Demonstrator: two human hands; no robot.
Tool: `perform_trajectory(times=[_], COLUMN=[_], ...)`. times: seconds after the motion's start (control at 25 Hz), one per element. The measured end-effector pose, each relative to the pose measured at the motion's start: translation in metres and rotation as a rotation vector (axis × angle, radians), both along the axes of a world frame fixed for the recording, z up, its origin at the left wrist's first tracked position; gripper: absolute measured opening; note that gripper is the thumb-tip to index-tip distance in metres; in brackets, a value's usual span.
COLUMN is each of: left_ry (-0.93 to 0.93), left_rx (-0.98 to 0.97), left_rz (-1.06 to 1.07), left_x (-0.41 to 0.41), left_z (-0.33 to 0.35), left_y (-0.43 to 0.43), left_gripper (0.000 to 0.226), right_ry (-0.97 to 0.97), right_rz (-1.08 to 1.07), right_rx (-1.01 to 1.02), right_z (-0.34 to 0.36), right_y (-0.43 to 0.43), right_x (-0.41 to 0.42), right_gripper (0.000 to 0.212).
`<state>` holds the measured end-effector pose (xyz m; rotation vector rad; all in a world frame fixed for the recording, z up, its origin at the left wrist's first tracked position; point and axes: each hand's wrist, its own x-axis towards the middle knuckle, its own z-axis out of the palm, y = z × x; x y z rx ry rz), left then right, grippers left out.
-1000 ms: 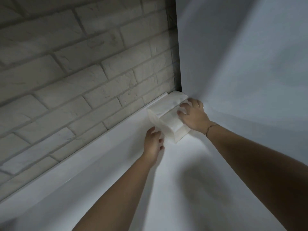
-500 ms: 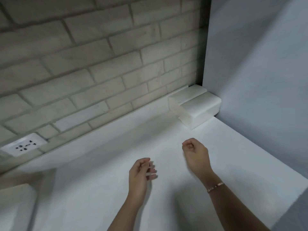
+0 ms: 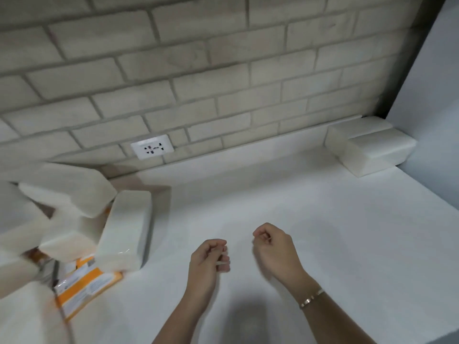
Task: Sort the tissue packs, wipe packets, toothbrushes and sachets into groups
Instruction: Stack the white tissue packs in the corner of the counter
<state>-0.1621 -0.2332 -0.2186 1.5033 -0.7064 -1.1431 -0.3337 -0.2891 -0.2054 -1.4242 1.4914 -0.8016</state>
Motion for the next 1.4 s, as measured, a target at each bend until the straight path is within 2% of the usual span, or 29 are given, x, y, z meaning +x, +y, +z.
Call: perform_trajectory(times=[0.32,0.68,0.84,0.96,1.04,1.12,1.16,1.24,1.32,1.4], left_ry=[-0.081,-0.114,-0.259,-0.361,-0.557,-0.805,-0.873,-0.819,-0.558,-0.327], left_rx=[-0.057,-0.172,-0.248,-0.319,-0.425,-0.468,-0.396,-0.08,0.182,0.246], left_rz=[0.05,0.153,0.147,0.239,0.425,0.719,0.862,0.992,0.907,0.795], left_x=[0.139,0.237,0.258,0.268,0.282,0.309,0.327,0.36,0.38,0.387], left_z=[0.03,0.049,0.052,0.058,0.07,0.076,0.077,0.079,0.079,0.073], left_y=[0.098,0.194,0.229,0.253,0.265,0.276,0.276,0.273,0.269,0.263], left_gripper=[0.016,0.017,0.013,0.016,0.015,0.016,0.019,0.047,0.074,0.079], right_ry=[-0.016,-0.005,-0.006,-0.035,-0.081,-0.116,-0.139,-0.163,-0.123,-0.094], right_rz=[0.257,0.386,0.492,0.6,0.629,0.666,0.683,0.727,0.833,0.883], right_rx=[-0.005,-0.037,-0.061,-0.094,-0.094,-0.125,-0.138,-0.064,0.06,0.113], right_z=[0.014,0.011,0.021,0.032,0.044,0.058,0.066,0.073,0.071,0.064], right_y=[0.088,0.14,0.156,0.175,0.182,0.188,0.189,0.193,0.2,0.209], right_x=[0.166,0.28,0.323,0.353,0.373,0.401,0.417,0.448,0.473,0.485], right_gripper=[0.019,0.021,0.021,0.023,0.02,0.017,0.015,0.013,0.036,0.045])
